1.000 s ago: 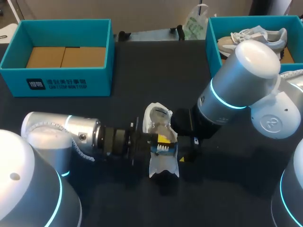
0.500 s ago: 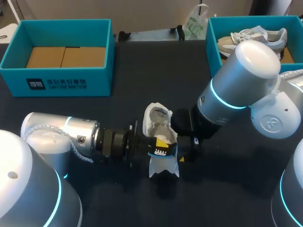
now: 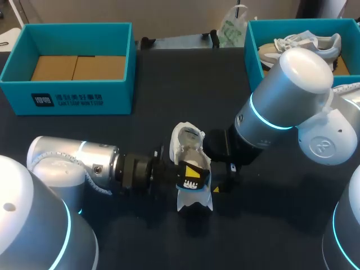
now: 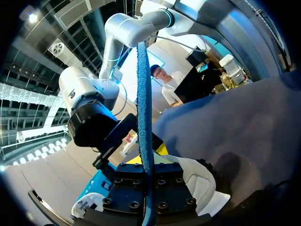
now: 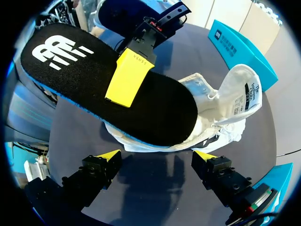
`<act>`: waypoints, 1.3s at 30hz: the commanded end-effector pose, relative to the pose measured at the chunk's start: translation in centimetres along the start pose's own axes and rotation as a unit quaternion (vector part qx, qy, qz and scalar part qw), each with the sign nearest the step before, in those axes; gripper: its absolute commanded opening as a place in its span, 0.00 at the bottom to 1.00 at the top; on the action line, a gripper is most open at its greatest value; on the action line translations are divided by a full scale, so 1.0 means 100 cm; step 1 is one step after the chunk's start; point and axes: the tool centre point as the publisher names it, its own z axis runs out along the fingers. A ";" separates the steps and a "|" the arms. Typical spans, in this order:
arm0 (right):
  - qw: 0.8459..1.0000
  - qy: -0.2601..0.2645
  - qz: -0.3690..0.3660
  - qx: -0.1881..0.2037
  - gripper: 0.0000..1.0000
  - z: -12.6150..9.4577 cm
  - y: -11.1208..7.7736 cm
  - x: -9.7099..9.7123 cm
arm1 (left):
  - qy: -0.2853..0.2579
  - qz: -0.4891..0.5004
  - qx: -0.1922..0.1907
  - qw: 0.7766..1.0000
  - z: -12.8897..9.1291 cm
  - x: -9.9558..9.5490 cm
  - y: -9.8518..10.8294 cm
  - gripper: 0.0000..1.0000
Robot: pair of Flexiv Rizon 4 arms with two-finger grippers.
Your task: Take the shoe out of the shoebox, open the shoe tongue, remove and reinsert the insole, then place the shoe into the shoebox
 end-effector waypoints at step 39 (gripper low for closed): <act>1.000 -0.001 0.000 0.000 1.00 0.001 0.000 0.001 | -0.032 0.033 -0.044 0.998 -0.001 -0.001 0.054 0.00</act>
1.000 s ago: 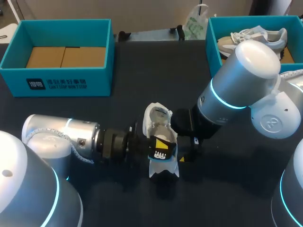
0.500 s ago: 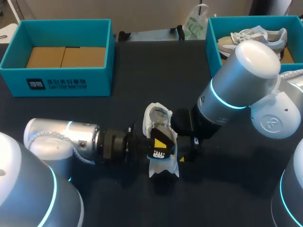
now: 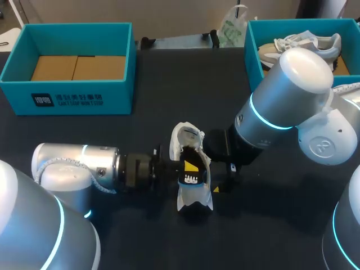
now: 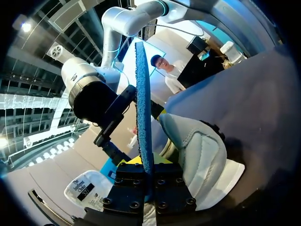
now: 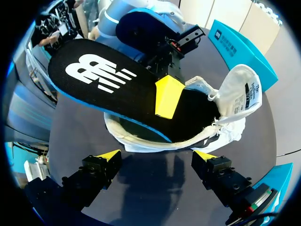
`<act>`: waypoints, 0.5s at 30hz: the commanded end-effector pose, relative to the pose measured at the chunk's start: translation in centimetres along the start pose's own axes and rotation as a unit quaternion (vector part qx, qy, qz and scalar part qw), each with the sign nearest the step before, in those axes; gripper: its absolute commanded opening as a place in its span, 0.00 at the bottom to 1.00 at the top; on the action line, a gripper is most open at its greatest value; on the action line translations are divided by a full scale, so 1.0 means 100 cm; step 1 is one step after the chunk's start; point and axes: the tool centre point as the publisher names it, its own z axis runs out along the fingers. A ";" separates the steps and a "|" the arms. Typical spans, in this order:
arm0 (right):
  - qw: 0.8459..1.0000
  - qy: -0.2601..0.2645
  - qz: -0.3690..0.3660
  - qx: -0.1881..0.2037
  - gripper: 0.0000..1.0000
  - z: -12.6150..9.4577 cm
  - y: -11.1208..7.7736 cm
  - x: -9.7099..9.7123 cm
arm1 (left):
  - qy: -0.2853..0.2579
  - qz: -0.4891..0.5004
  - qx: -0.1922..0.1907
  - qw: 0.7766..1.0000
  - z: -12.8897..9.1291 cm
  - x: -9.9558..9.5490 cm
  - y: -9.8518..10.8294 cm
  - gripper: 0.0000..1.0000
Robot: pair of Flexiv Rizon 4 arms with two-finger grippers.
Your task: Take the shoe out of the shoebox, open the shoe tongue, remove and reinsert the insole, then place the shoe into the shoebox
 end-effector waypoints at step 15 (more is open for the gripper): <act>1.000 -0.001 0.000 0.000 1.00 0.001 0.000 0.001 | 0.016 0.000 0.011 1.000 -0.007 -0.005 -0.036 0.18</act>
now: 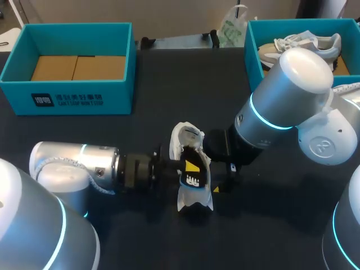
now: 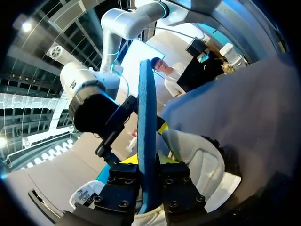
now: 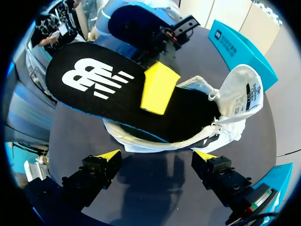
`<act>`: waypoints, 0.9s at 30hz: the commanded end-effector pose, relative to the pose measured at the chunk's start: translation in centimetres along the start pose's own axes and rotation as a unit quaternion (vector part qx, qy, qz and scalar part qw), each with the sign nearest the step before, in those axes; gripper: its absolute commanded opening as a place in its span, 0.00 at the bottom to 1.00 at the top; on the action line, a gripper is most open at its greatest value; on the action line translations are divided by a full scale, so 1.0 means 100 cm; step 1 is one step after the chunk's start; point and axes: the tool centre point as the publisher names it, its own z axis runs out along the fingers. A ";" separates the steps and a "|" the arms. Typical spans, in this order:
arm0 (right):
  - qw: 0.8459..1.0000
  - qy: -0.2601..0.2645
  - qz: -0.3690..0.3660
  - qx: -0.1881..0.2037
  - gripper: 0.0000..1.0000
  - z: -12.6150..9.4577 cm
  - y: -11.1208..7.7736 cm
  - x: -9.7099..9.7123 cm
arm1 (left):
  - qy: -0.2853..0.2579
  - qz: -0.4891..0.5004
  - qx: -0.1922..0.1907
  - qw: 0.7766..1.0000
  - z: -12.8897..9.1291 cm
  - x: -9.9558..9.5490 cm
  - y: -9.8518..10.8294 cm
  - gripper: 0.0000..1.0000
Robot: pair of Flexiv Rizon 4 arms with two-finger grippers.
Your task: Take the shoe out of the shoebox, open the shoe tongue, remove and reinsert the insole, then place the shoe into the shoebox
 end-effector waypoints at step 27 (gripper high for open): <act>1.000 -0.001 0.000 0.000 1.00 0.001 0.000 0.001 | 0.022 0.074 -0.020 0.997 0.004 0.004 0.023 0.00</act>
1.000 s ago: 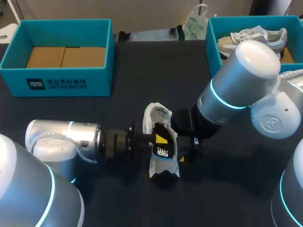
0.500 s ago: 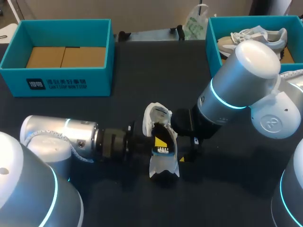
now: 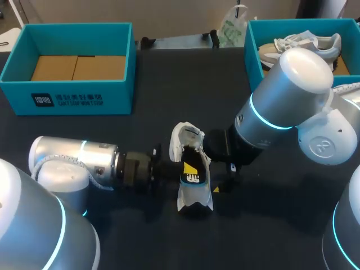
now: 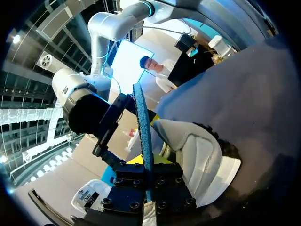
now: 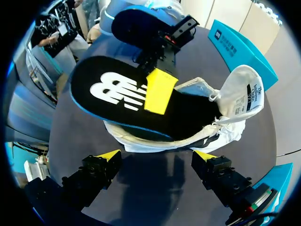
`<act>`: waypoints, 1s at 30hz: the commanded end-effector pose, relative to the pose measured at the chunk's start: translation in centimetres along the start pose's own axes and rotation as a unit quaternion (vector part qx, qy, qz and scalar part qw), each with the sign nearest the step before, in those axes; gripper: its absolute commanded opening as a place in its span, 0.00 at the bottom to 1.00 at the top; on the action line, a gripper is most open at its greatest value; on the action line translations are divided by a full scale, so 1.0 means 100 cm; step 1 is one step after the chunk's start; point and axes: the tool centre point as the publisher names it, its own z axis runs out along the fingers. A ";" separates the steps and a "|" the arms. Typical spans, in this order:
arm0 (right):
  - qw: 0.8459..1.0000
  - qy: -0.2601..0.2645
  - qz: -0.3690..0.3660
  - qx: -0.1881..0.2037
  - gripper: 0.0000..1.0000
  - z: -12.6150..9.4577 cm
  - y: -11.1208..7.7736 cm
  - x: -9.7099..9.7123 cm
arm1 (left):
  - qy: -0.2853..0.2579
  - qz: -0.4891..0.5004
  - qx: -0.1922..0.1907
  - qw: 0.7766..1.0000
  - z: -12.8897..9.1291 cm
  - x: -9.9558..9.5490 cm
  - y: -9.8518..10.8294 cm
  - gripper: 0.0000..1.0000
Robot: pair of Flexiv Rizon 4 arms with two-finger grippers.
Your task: Take the shoe out of the shoebox, open the shoe tongue, remove and reinsert the insole, then place the shoe into the shoebox
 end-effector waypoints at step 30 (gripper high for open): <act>1.000 -0.001 0.000 0.000 1.00 0.001 0.000 0.001 | 0.006 -0.001 0.002 1.000 0.006 -0.006 -0.019 0.00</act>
